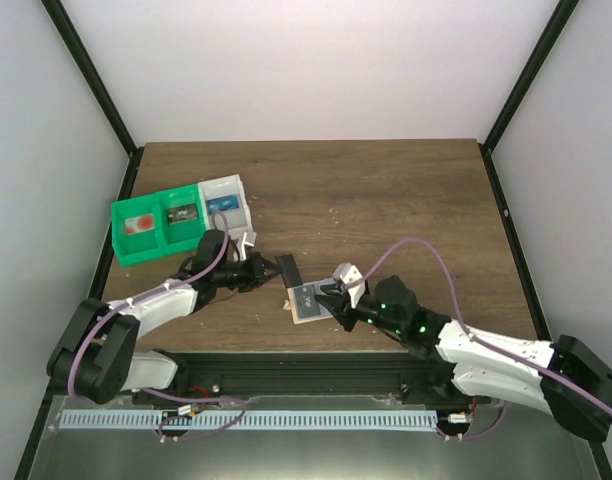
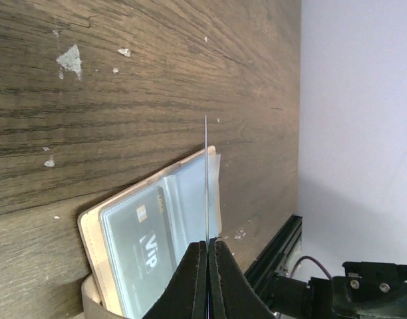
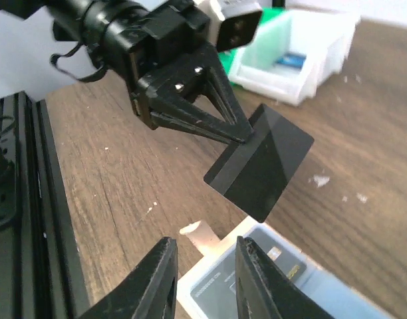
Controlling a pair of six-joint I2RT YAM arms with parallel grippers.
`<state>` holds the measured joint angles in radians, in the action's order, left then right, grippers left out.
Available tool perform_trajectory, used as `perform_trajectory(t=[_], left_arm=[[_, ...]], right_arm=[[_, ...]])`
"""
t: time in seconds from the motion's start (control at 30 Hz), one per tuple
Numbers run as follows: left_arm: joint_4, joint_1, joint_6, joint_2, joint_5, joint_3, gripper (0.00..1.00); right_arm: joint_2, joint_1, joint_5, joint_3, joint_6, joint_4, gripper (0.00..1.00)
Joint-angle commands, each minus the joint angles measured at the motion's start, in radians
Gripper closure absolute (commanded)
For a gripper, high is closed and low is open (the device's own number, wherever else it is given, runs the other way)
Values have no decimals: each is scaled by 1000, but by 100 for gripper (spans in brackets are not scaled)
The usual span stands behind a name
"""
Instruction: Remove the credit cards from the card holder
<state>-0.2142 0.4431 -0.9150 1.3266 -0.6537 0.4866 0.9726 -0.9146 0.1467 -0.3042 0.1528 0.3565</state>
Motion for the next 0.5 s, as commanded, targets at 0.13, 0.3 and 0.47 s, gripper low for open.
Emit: perform_trajectory(t=[0.13,0.3,0.47], left_arm=[[41,-20,-18,-39,-179,57,100],[25,-21,-74,-86,-200,58,100],[50,-20,-78,-100,-215,70,100]], right_arm=[[17,-24,-15,27,-405,220,68],[130,-77,-103,-20,-558,255,65],[215,-96,-174,-84,-700,218,62]])
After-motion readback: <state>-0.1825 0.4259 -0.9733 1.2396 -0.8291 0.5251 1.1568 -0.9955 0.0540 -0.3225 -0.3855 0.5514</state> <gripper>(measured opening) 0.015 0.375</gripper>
